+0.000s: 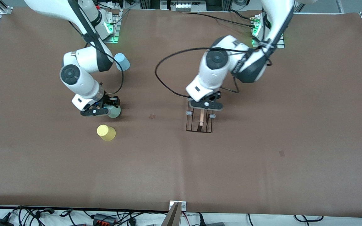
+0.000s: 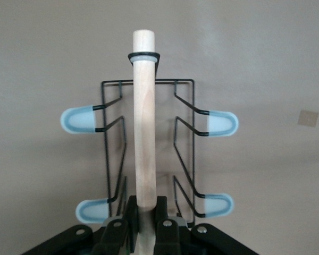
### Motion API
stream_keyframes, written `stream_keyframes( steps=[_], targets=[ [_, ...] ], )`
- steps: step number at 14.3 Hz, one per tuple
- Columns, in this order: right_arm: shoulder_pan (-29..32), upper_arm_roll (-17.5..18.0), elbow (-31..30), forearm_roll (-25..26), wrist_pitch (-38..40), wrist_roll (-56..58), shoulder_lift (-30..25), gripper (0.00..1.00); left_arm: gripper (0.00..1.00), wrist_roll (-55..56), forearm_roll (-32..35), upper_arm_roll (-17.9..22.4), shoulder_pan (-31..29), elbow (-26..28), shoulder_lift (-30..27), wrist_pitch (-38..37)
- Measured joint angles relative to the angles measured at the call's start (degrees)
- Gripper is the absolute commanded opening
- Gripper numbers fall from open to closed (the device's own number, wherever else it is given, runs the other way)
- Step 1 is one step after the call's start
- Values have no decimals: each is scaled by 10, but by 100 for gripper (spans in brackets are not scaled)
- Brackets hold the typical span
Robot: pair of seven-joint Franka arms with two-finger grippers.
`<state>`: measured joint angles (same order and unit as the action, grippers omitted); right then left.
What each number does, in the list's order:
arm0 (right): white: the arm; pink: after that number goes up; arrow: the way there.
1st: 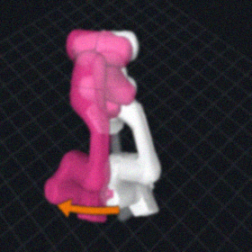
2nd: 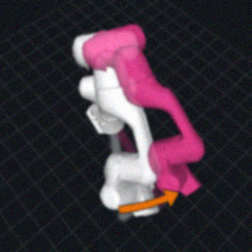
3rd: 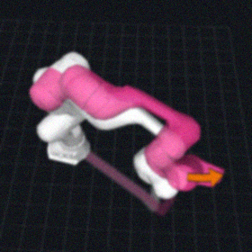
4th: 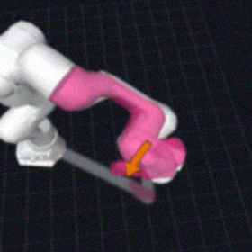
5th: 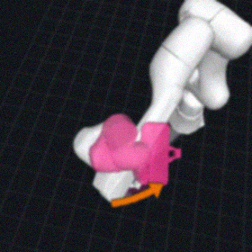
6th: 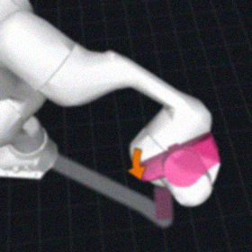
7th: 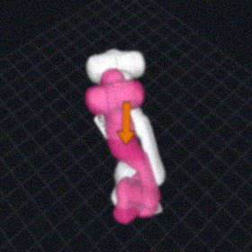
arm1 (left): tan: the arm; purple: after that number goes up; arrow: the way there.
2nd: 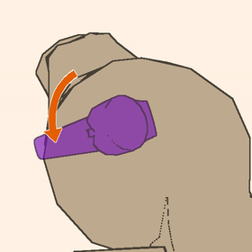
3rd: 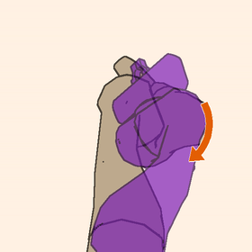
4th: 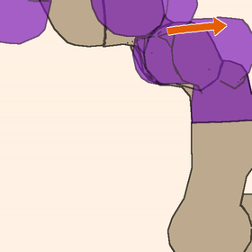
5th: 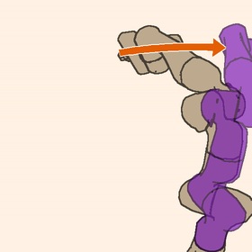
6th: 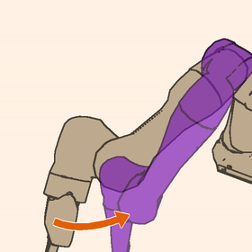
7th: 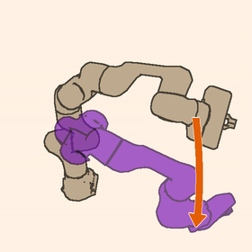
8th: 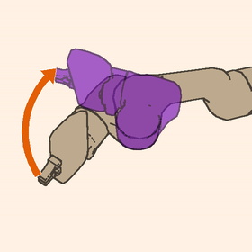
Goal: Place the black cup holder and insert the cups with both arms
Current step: 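Lower the rack and open the left gripper while the right gripper lifts the cup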
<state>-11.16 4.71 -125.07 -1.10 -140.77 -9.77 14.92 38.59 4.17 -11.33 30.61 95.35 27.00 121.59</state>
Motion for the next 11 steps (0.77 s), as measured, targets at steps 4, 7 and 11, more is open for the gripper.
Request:
stream_keyframes(
  steps=[4,7,11],
  targets=[
    [21,-5,75,0,115,32,-33,16,27,46,15,1,28,-18,13,2],
    [22,-5,138,0,205,32,-42,17,100,70,15,2,27,-26,23,7],
    [21,-3,169,0,283,32,-62,18,100,80,15,7,24,-34,22,6]
  ],
)
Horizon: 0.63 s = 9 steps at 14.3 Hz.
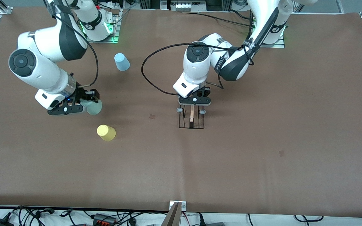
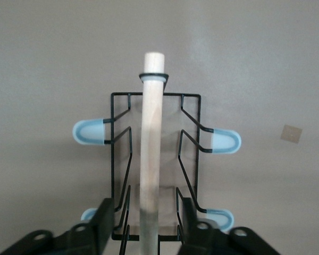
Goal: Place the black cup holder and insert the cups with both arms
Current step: 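Lower the rack and open the left gripper while the right gripper lifts the cup, then move the teal cup over the rack while the left gripper withdraws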
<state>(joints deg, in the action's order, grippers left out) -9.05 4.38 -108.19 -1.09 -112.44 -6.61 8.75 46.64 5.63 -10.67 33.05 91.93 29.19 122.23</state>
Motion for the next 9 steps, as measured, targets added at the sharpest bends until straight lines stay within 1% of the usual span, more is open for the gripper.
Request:
stream_keyframes(
  steps=[2,4,5,7,9],
  targets=[
    [-1,1,0,0,3,-1,-1,17,100,-2,0,5,-6,-9,-9,-16],
    [-7,4,-1,-3,5,-26,1,17,100,-41,1,5,-33,-20,-35,-71],
    [-17,6,-1,-4,6,-58,2,17,100,-75,1,5,-51,-24,-52,-104],
    [-57,12,0,-8,6,-159,3,17,100,-147,1,5,-83,-26,-90,-172],
    [-106,34,0,-16,1,-287,3,17,100,-207,1,7,-116,-26,-123,-233]
  ],
)
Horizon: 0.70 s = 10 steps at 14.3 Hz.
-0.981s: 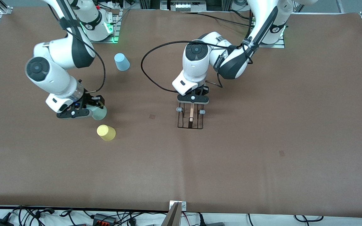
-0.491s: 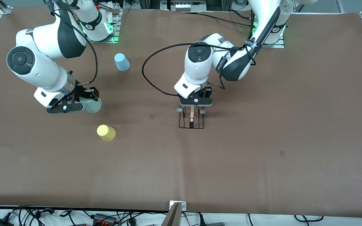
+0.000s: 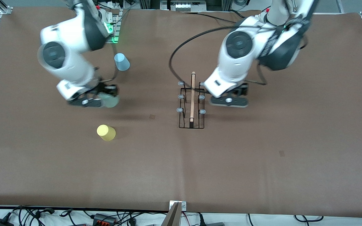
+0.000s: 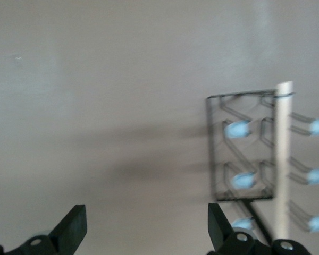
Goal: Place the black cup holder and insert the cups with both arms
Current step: 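Move the teal cup over the rack while the left gripper withdraws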
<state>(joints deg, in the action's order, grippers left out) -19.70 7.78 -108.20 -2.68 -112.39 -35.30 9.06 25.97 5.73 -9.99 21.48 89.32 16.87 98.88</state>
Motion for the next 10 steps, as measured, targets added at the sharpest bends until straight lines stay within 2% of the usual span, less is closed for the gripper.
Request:
stream_keyframes(
  steps=[3,5,8,10],
  targets=[
    [-68,55,0,-6,-56,-214,6,17,100,-57,0,2,-71,-25,-22,-73],
    [-102,82,4,-5,-101,-316,21,17,100,-75,0,3,-114,-53,-22,-100],
    [-155,89,19,26,-155,-420,63,17,100,-99,0,3,-178,-67,-22,-108],
    [-167,89,24,49,-175,-451,89,17,100,-113,0,3,-215,-67,-22,-109]
  ],
)
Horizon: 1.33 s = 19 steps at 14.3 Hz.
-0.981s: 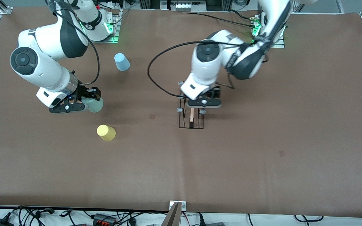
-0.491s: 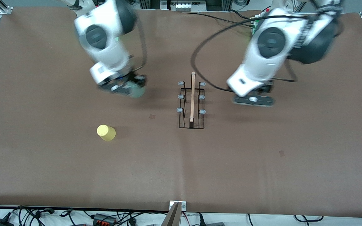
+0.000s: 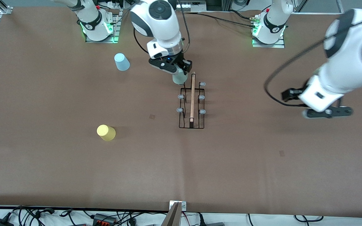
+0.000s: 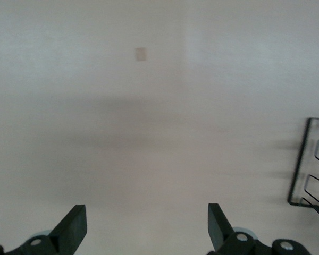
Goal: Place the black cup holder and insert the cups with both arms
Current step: 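Move the teal cup over the rack while the left gripper withdraws, then lower the teal cup onto a rack peg and open the right gripper, then move the right gripper to the yellow cup and grasp it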
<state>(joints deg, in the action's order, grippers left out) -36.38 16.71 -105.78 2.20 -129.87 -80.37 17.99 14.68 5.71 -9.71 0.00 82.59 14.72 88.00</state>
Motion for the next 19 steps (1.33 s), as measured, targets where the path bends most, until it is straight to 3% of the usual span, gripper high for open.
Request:
stream_keyframes(
  steps=[3,5,6,7,10,14,17,19],
  targets=[
    [1,-4,5,6,-4,-2,21,23,100,-28,-12,-1,-35,0,-7,-3],
    [1,-4,7,8,-5,-2,30,39,100,-30,-20,-2,-48,20,-29,-2],
    [0,-3,8,11,-5,-2,35,73,100,-31,-23,-2,-51,46,-48,13],
    [-1,-3,8,14,-8,-2,41,100,100,-31,-25,-3,-55,84,-73,42],
    [-2,-3,9,18,-20,1,52,100,100,-54,-50,-4,-69,192,-146,98],
    [23,-9,33,25,22,83,37,100,100,-65,-55,-3,-75,210,-171,104],
    [124,-15,37,26,119,291,-5,100,100,-65,-56,-2,-77,209,-171,102],
    [215,-18,35,26,144,445,-18,100,100,-66,-56,-2,-77,204,-171,102]
  ],
)
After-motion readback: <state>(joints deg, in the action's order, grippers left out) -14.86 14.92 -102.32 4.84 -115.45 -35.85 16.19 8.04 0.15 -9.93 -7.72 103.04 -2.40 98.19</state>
